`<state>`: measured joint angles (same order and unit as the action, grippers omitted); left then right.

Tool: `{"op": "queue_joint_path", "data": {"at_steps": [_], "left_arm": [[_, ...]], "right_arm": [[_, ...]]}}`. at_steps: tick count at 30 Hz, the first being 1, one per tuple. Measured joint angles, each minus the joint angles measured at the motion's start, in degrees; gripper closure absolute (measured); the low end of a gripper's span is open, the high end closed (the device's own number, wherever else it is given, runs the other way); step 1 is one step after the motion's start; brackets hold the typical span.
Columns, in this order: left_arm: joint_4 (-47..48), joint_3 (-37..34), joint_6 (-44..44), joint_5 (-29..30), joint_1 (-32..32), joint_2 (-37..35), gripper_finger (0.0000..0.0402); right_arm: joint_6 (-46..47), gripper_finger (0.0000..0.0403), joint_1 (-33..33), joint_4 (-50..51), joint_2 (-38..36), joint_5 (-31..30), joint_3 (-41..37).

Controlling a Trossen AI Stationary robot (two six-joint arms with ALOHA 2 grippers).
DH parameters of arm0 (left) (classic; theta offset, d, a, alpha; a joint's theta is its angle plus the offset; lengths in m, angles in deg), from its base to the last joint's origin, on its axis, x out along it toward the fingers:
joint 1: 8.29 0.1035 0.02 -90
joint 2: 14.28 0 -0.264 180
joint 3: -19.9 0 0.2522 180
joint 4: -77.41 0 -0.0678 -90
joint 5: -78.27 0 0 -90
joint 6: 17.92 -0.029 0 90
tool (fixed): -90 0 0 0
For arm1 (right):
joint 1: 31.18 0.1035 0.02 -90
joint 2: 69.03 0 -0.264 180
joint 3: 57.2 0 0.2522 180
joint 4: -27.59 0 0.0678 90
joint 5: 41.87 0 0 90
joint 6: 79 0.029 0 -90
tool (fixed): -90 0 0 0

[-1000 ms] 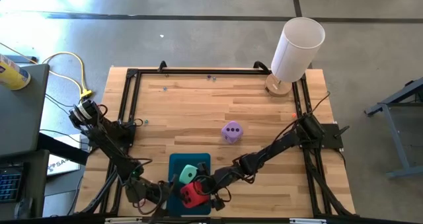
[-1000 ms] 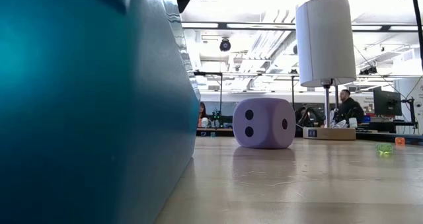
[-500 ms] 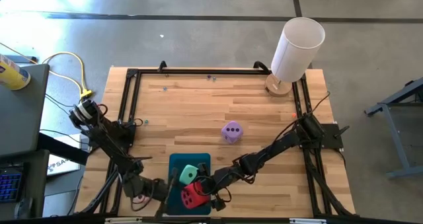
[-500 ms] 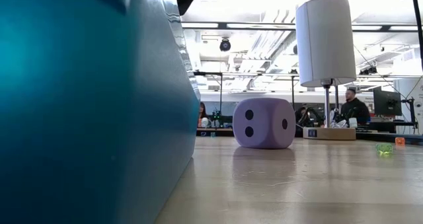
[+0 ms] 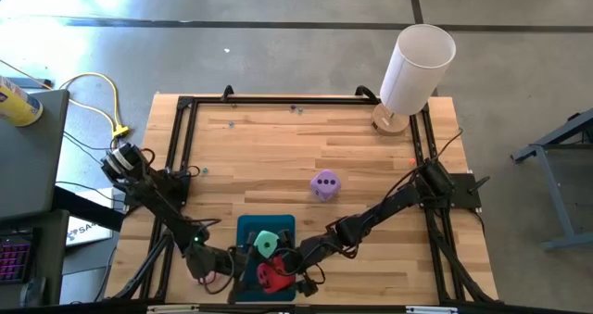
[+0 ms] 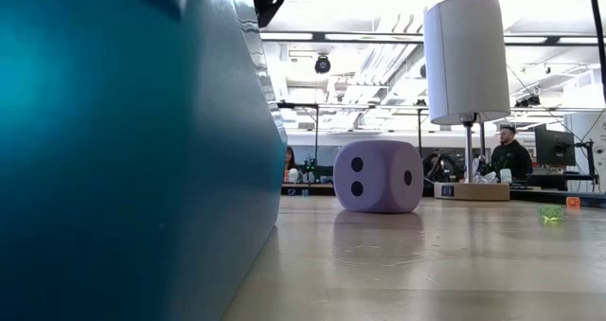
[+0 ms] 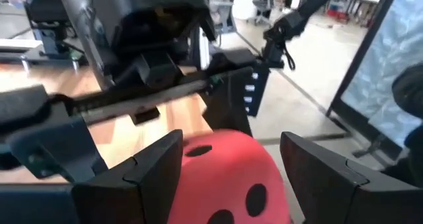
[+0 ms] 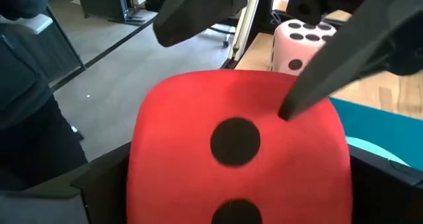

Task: Pick & Place Dice
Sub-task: Put the big red die into the blue bin

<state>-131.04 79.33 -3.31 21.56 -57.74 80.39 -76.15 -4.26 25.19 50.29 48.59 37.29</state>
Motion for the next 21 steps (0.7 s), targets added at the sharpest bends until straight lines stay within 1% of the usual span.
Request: {"op": "queue_joint_path", "data": {"at_steps": [14, 21], "left_arm": [[3.1, 0.0, 6.6, -0.7, -1.4, 0.0, 0.0156], [3.0, -0.1, 6.6, -0.8, -1.4, 0.0, 0.0156]], "right_arm": [[0.0, 0.0004, 0.0, -0.3, 0.0, -0.2, 0.0], [0.3, 0.0004, 0.0, -0.4, 0.0, -0.3, 0.0]]}}
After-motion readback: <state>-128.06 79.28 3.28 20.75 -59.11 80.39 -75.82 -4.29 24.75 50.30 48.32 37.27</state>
